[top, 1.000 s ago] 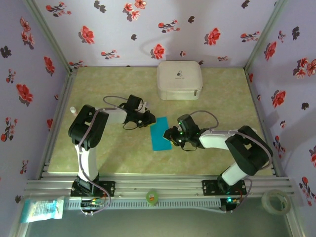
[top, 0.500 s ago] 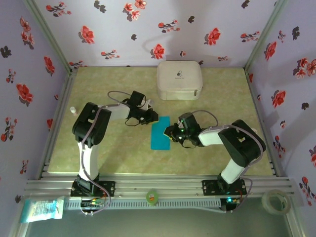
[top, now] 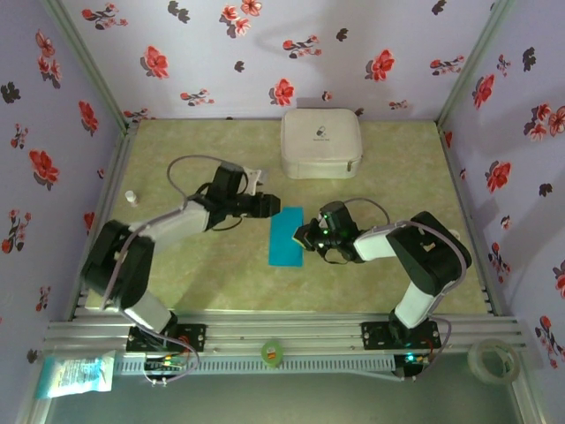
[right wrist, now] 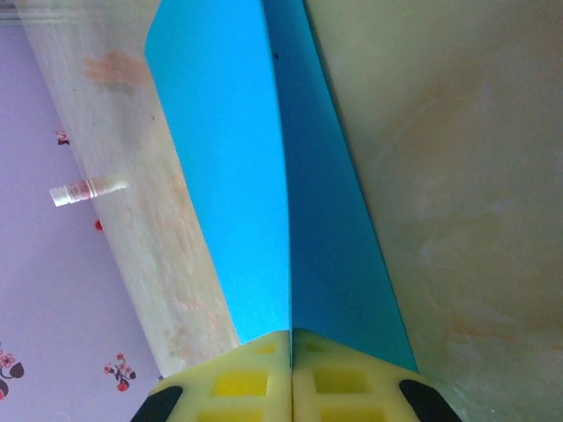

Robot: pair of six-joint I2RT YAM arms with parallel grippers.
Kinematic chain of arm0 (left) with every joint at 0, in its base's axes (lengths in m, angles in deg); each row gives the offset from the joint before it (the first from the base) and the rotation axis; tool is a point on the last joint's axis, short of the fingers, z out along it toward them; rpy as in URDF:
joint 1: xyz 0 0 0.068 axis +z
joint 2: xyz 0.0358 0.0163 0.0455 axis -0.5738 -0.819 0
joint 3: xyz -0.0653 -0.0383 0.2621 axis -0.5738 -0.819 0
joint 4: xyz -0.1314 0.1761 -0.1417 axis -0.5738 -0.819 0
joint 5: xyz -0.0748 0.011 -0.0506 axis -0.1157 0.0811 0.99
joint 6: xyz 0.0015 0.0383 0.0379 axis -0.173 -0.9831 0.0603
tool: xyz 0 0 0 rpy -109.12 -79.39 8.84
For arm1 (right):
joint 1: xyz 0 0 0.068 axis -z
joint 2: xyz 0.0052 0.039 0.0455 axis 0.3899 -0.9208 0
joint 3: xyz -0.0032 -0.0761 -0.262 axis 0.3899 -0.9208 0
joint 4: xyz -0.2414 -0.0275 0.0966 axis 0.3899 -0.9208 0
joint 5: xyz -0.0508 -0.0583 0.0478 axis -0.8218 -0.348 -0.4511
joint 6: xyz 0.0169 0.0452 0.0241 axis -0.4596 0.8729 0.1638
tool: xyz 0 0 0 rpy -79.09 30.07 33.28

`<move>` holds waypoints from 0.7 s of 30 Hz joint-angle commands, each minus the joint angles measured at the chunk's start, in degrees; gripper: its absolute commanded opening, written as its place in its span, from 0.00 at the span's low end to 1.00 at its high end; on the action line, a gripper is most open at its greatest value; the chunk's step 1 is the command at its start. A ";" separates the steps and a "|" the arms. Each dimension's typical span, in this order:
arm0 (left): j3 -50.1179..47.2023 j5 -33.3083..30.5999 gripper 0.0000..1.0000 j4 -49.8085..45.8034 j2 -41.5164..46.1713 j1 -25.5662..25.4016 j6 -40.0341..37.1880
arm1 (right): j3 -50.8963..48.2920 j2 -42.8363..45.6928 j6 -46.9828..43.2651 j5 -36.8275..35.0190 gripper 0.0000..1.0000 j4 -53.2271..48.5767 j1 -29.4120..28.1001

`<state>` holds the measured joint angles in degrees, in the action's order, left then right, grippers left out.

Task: Fold a paper plane with a square sheet of paper (pick it up from the middle)
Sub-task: Fold the triangle a second time at the center of the table.

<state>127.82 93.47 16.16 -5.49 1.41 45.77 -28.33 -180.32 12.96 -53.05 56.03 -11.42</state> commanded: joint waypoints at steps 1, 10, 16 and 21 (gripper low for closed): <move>-9.04 -4.22 0.42 9.84 5.62 -3.14 -7.14 | 0.29 0.19 0.71 -0.63 0.14 0.43 0.23; -14.68 -18.19 0.43 5.25 12.41 -18.05 -21.75 | 1.32 1.84 -0.87 -0.15 0.19 -3.70 0.22; -13.87 -24.92 0.48 3.82 9.14 -24.65 -28.18 | 1.52 3.07 -1.42 -0.51 0.17 -5.09 0.20; -13.30 -30.85 0.54 5.09 6.13 -28.62 -30.21 | 1.74 3.54 -1.40 -0.10 0.16 -5.31 0.18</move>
<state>113.15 68.54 20.82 1.81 -25.83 19.48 -27.79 -178.16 12.74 -53.05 52.27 -11.42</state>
